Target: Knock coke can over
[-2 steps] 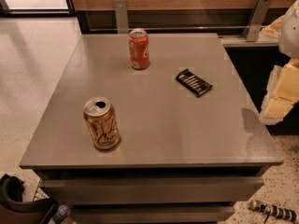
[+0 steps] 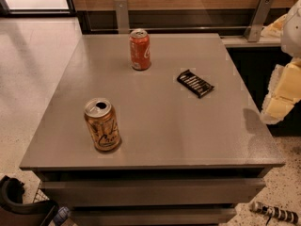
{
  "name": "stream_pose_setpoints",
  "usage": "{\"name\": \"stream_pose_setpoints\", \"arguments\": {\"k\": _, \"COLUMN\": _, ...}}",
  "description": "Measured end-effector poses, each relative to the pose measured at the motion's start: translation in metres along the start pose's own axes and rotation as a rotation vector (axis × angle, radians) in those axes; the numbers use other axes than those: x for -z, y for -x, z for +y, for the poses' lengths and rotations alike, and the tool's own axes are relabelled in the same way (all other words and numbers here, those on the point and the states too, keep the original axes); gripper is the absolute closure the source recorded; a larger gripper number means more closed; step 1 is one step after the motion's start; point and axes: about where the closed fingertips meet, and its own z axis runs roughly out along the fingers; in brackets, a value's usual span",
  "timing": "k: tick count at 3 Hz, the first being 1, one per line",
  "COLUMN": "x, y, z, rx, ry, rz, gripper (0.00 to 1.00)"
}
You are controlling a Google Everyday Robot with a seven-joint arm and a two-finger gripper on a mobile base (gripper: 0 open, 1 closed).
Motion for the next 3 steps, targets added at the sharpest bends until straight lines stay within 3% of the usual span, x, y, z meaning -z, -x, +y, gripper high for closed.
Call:
{"name": "stream_pose_setpoints", "arguments": {"k": 1, "x": -0.006, "y": 0.002, "z": -0.017, "rx": -0.025, "ry": -0.04, "rz": -0.058, "gripper": 0.0}}
{"name": "stream_pose_setpoints", "arguments": {"k": 2, "x": -0.028, "y": 0.014, "z": -0.074, "rx": -0.129, "ry": -0.132, "rz": -0.32, "gripper": 0.0}}
{"name": "stream_pose_setpoints", "arguments": {"k": 3, "x": -0.037, "y": 0.041, "z": -0.119, "rx": -0.178, "ry": -0.186, "rz": -0.547, "gripper": 0.0}}
